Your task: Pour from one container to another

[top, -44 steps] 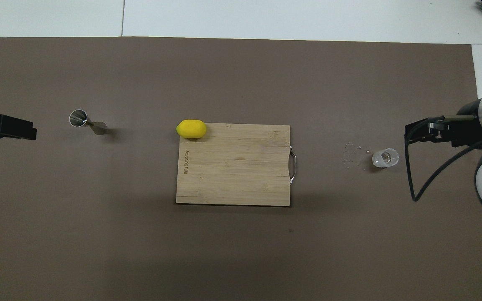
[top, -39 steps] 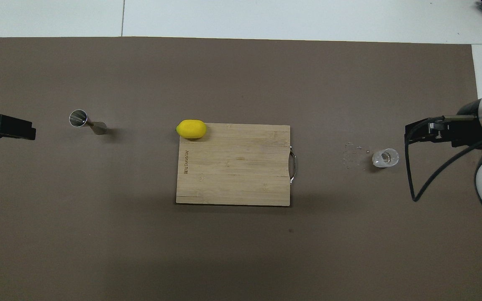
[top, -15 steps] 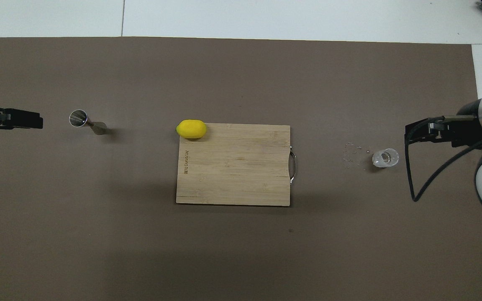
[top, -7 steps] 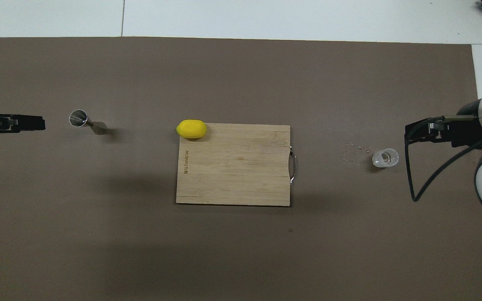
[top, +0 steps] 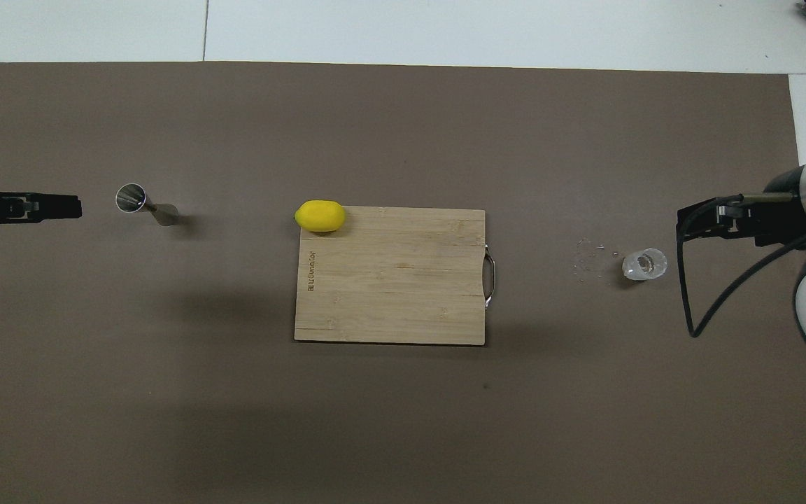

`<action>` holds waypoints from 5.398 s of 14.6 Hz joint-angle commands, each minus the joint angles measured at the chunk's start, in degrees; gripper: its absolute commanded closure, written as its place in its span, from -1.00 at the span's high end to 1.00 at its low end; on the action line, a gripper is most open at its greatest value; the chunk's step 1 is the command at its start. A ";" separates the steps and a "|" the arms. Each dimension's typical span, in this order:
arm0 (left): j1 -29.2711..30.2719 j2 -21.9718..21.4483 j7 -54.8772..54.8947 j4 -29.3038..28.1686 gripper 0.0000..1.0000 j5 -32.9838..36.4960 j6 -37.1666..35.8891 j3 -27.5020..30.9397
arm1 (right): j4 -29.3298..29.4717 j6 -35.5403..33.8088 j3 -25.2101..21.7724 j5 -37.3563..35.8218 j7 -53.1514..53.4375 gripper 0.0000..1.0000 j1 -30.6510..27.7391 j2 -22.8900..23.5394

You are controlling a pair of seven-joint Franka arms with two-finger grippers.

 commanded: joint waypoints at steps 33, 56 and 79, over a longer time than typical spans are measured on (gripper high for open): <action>12.82 15.88 44.14 12.28 1.00 -31.91 -17.09 -0.32 | -1.38 -0.34 0.13 -0.37 -1.39 1.00 -0.60 -1.35; 22.23 36.98 97.73 23.64 1.00 -50.44 -31.23 -2.59 | -1.38 -0.42 0.05 -0.37 -1.47 1.00 -0.60 -1.35; 29.97 47.36 127.28 21.45 1.00 -65.40 -32.03 -12.53 | -1.38 -0.42 0.05 -0.37 -1.48 1.00 -0.60 -1.35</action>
